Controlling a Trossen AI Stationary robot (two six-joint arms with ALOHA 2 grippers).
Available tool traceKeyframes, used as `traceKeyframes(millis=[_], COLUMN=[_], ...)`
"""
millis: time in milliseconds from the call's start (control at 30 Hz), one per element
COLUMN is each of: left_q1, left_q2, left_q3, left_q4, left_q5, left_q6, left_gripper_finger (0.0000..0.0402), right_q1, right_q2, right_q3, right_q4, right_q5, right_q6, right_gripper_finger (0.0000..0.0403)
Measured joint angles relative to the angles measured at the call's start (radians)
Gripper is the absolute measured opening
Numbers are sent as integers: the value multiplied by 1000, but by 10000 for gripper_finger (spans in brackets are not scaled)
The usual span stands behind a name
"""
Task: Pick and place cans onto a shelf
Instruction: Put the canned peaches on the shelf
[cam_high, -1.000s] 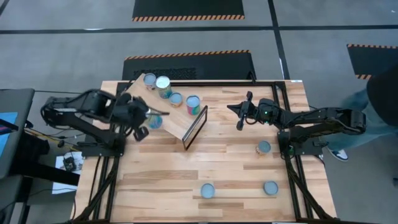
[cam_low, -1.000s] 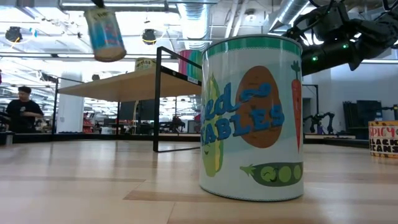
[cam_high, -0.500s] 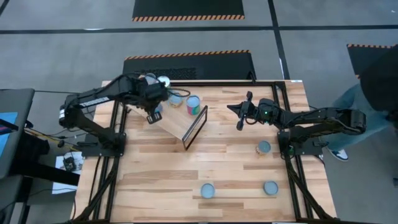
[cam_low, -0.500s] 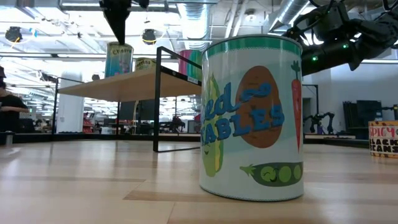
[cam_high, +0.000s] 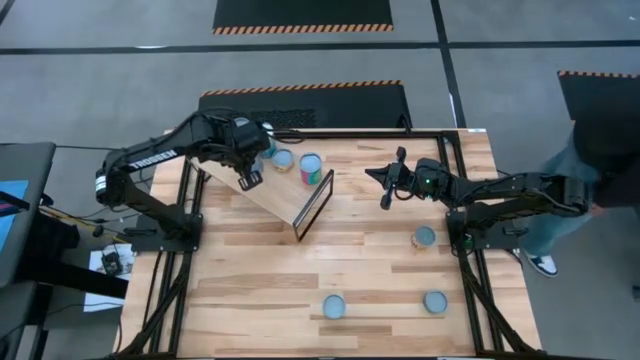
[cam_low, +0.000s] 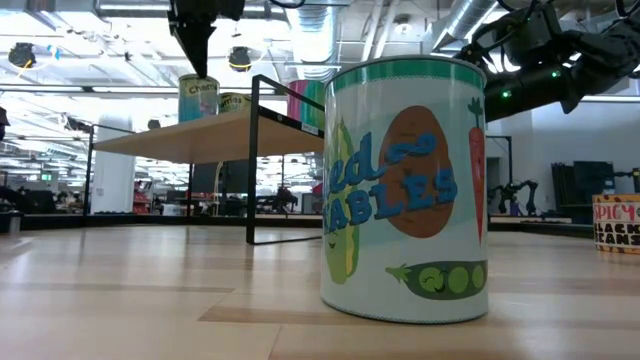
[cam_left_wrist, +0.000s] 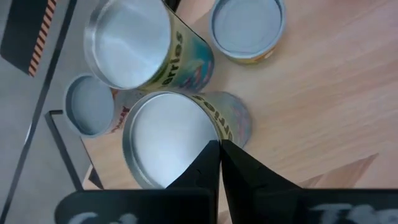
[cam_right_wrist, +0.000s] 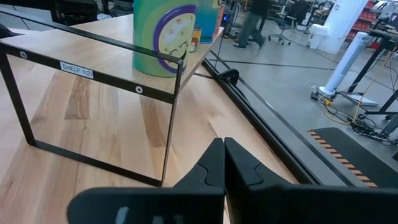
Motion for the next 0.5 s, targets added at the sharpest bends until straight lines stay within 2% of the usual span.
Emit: traceKeyframes(millis=[500], left_q1=[0], left_q2=[0], left_q3=[-1], left_q4=[-28], left_q5=[32], left_q6=[-45], left_gripper_finger=[0], right_q1=[0], right_q2=[0], right_q3=[0], right_q4=[0], right_q5=[0], right_q6=[0], right_gripper_finger=[12])
